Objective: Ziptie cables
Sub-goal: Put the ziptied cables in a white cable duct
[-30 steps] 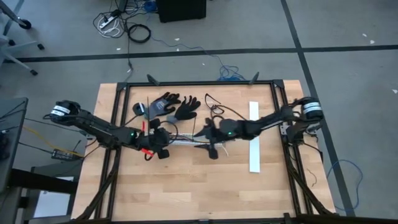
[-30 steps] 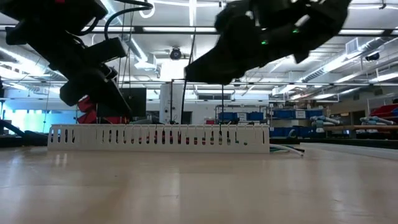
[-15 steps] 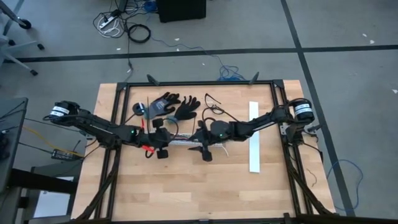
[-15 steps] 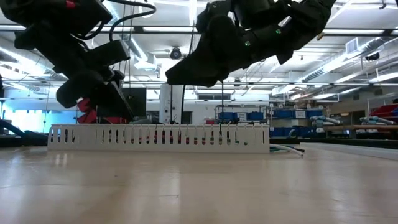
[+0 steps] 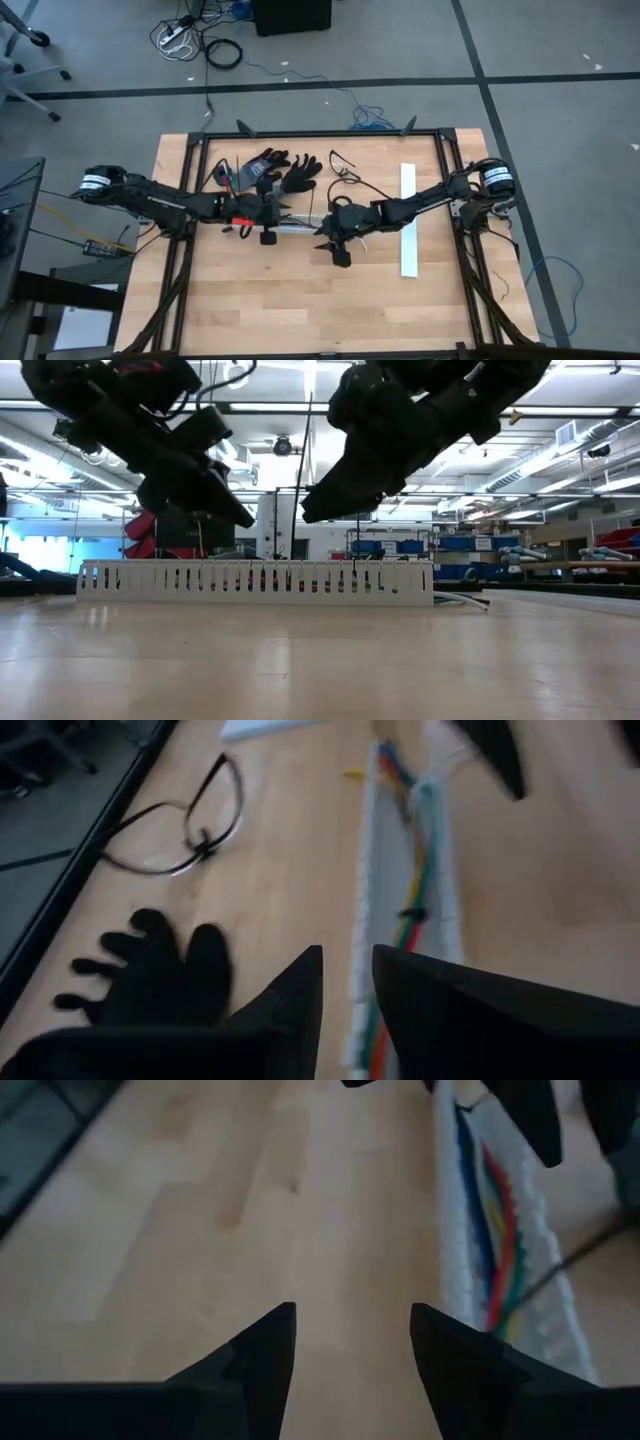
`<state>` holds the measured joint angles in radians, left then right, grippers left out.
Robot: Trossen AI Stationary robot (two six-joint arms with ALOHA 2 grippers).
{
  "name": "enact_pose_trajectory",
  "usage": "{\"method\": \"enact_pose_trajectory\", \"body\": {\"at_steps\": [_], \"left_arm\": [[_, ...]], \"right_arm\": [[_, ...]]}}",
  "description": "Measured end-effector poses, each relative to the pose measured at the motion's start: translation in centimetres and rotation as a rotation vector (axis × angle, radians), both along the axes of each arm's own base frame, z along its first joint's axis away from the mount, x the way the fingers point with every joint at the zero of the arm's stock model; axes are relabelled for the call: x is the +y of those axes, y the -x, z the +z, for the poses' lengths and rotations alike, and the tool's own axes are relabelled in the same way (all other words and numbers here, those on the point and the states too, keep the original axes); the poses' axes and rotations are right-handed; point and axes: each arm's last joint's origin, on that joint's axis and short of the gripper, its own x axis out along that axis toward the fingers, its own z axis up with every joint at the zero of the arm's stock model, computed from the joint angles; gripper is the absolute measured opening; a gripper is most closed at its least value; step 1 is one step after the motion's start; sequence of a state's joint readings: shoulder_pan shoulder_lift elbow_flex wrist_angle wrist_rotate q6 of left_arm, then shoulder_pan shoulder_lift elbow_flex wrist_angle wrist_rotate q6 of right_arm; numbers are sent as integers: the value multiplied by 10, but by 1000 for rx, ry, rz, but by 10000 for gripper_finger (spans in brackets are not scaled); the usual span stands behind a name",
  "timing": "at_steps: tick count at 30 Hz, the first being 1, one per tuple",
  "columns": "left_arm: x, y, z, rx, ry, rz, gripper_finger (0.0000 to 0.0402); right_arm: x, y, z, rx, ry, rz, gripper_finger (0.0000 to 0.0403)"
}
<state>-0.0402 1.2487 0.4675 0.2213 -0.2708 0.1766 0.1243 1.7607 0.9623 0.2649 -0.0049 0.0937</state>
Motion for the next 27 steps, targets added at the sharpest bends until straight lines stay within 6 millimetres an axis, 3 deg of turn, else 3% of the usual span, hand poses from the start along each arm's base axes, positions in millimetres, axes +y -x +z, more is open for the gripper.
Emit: {"method": "enact_pose_trajectory", "body": {"at_steps": [7,16,27], "left_arm": [[23,-2,3,-49,101,-58,86],[30,-3,4,-76,215,-120,86],[32,-23,-20,-97,243,-125,86]], "right_arm": [[-17,-3,1,-30,114,-117,193],[-32,-6,4,-64,116,-108,191],[-40,-9,2,-94,149,-120,157]]}}
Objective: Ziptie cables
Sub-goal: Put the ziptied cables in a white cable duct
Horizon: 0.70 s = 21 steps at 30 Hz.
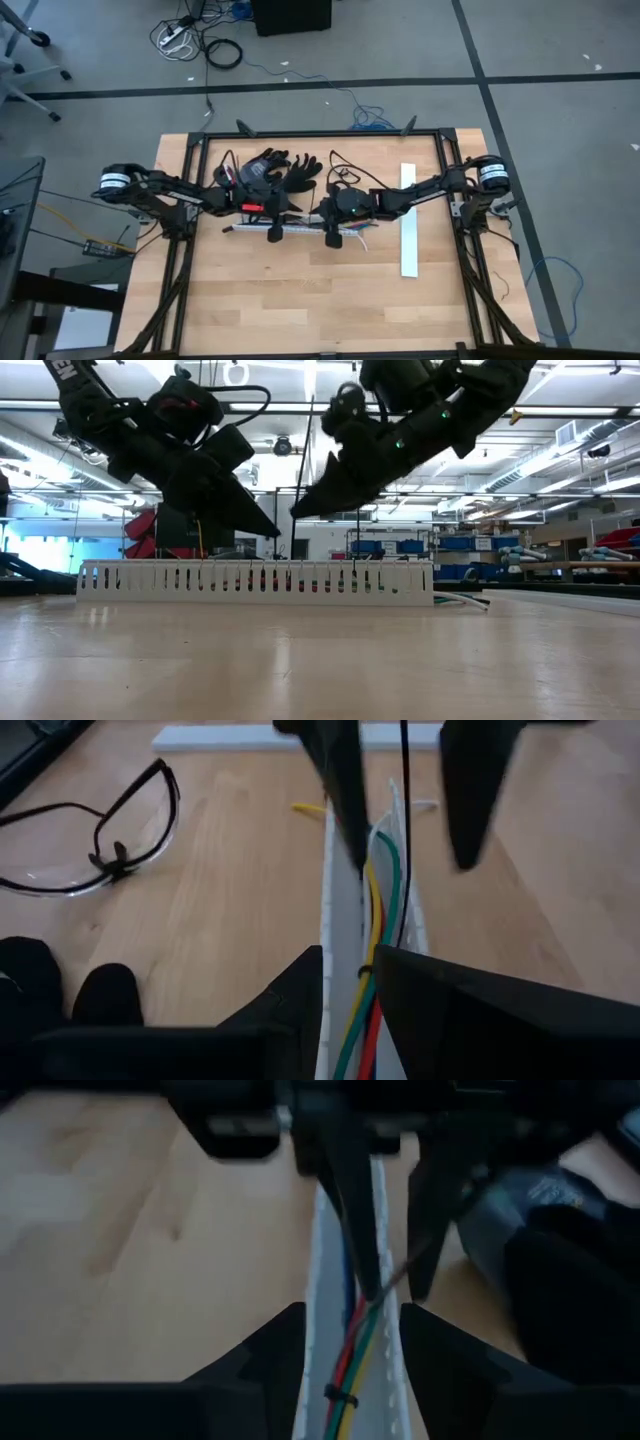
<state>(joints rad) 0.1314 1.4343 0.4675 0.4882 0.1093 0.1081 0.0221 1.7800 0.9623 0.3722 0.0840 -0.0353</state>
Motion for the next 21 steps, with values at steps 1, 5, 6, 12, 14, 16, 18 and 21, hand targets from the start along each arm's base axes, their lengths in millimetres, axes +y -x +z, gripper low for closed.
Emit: {"method": "enact_pose_trajectory", "body": {"at_steps": [1,5,6,12,14,16,18,21], "left_arm": [[0,0,0,2,0,0,86],[0,-1,-1,0,-1,3,86],[0,-1,-1,1,-1,3,86],[1,-2,-6,18,1,4,86],[1,-2,-7,18,2,4,86],[1,-3,-8,20,2,6,86],[2,-2,-9,28,3,11,86],[5,-2,-10,30,3,19,86]], "right_arm": [[-2,0,-3,14,-1,-5,151],[-6,-2,-9,22,-4,-18,130],[-6,-3,-12,27,-5,-19,125],[-7,-7,-21,22,-17,-18,104],[-7,-6,-21,27,-17,-19,90],[-7,-6,-22,37,-7,-35,67],[-8,-6,-23,44,2,-39,38],[-9,-5,-23,50,15,-36,7]]}}
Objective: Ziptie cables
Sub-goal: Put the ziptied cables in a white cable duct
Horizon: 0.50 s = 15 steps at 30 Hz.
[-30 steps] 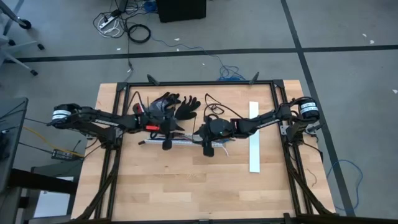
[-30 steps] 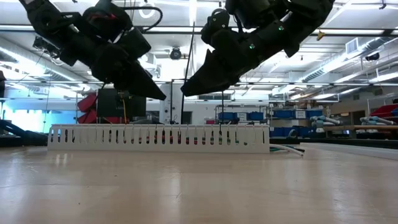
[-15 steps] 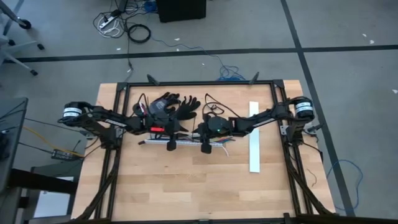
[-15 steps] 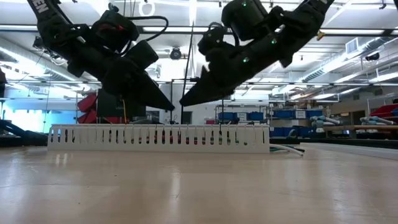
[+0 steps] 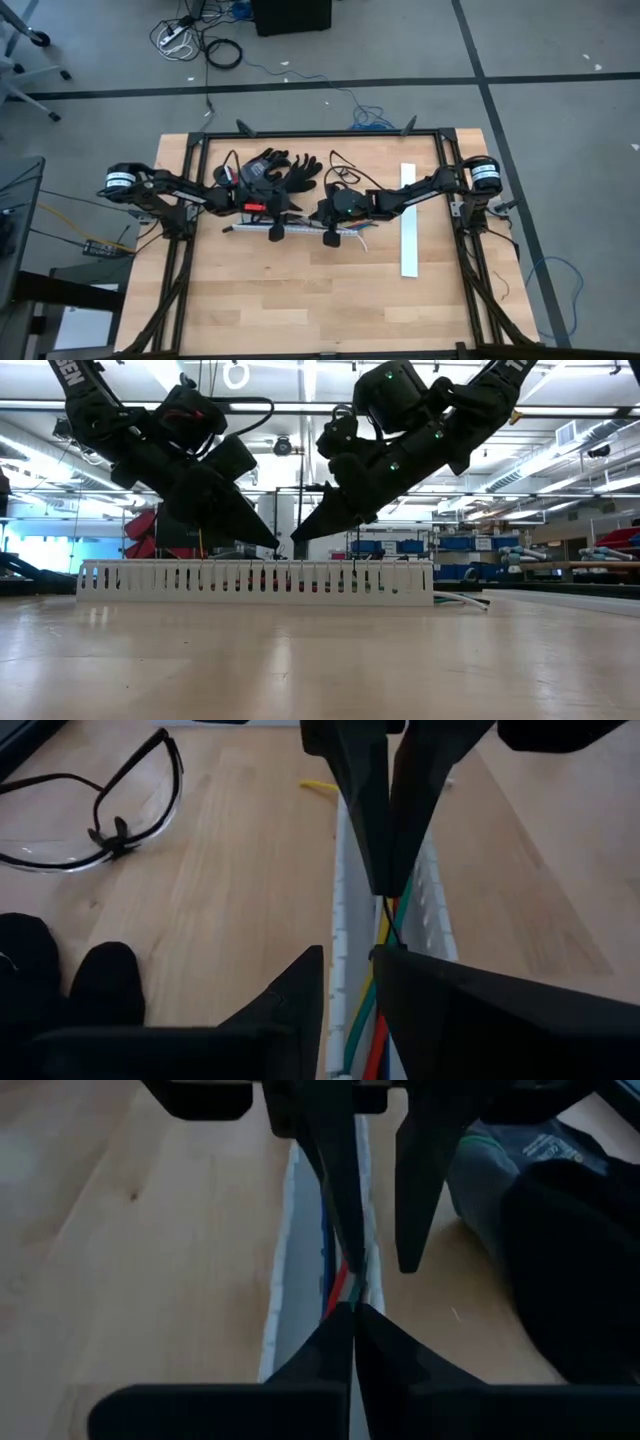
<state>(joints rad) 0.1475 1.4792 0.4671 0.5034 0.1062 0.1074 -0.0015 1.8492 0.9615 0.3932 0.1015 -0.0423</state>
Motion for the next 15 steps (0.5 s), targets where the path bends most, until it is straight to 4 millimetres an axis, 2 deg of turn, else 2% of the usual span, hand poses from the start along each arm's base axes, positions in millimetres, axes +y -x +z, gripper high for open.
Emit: {"method": "enact_pose_trajectory", "body": {"at_steps": [15], "left_arm": [[3,0,-2,3,-18,-41,86]], "right_arm": [[-12,1,0,7,4,-30,1]]}}
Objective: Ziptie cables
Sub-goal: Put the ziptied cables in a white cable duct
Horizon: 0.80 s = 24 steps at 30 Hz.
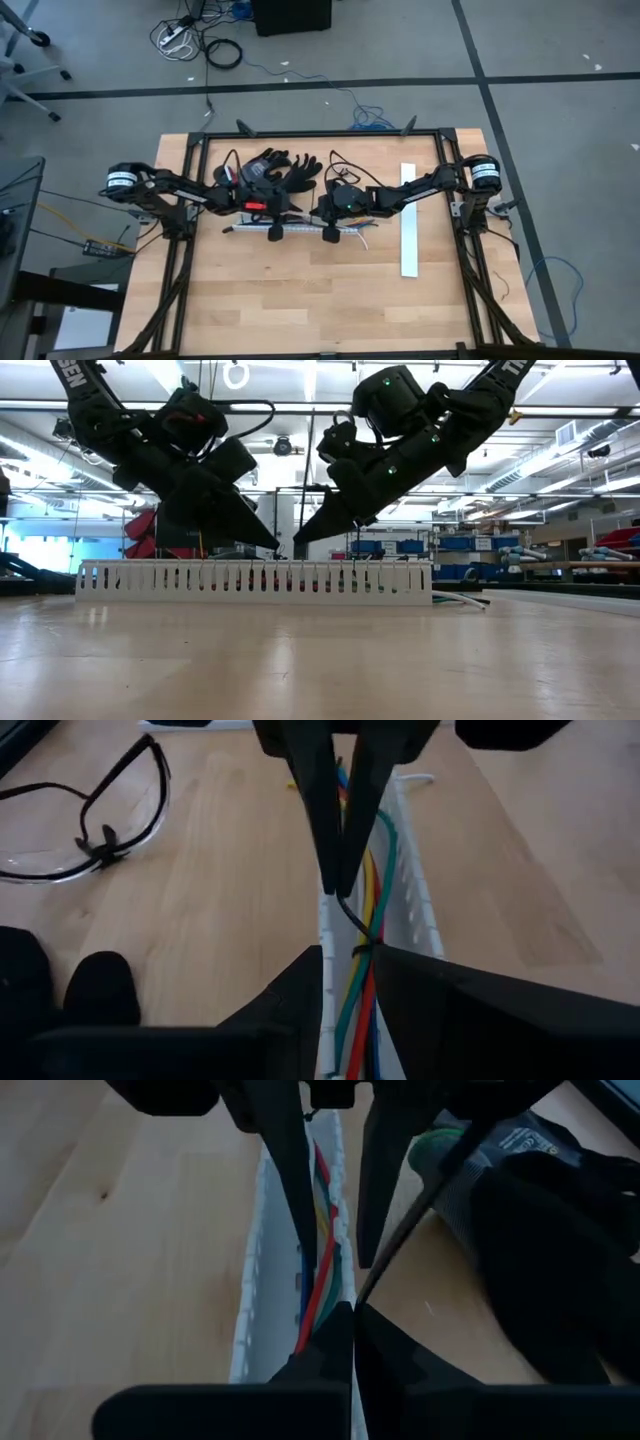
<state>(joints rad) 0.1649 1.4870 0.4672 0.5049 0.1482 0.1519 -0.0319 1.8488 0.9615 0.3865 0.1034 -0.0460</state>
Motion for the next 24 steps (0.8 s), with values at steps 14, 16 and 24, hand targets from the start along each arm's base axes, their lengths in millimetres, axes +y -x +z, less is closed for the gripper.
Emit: {"method": "enact_pose_trajectory", "body": {"at_steps": [14,16,24], "left_arm": [[6,-25,-12,91,-66,28,142],[6,-24,-13,103,-65,29,149],[6,-25,-14,105,-41,37,152]], "right_arm": [[-1,1,-1,14,-2,-2,0],[-2,1,-1,18,-2,-5,0],[-8,2,-1,21,-3,-22,0]]}}
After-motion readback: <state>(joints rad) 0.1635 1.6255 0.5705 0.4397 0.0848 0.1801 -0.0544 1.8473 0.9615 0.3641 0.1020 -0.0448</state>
